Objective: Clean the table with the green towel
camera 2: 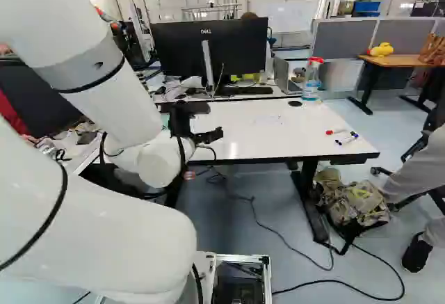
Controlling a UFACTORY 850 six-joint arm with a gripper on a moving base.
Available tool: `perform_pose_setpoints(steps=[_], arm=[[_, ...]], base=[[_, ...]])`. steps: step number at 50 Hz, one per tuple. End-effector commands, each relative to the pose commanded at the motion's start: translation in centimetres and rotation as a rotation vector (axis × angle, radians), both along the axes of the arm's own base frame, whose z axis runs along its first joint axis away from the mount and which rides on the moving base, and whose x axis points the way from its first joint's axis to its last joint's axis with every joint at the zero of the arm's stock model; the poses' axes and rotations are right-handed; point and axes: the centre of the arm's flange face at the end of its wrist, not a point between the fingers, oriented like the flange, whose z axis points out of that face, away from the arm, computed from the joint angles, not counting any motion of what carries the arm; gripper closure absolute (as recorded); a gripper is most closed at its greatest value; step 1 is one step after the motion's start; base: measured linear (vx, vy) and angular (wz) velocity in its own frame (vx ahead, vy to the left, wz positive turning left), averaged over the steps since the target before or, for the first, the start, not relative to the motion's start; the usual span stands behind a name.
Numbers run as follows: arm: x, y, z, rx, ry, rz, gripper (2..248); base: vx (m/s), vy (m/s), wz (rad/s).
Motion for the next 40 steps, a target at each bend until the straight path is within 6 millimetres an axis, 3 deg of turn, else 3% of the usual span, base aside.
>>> perform_pose_setpoints(steps=[1,17,40], arm=[[1.0,0.3,0.6,0.000,-0.011,0.010,3],[4.0,1.2,2.4,0.001,-0.045,0.038,3],[7.6,3.4,4.9,0.005,-0.098,0.098,3]], base=[[0.000,0.000,0.000],[0.000,0.000,0.000],[0.000,0.000,0.000]])
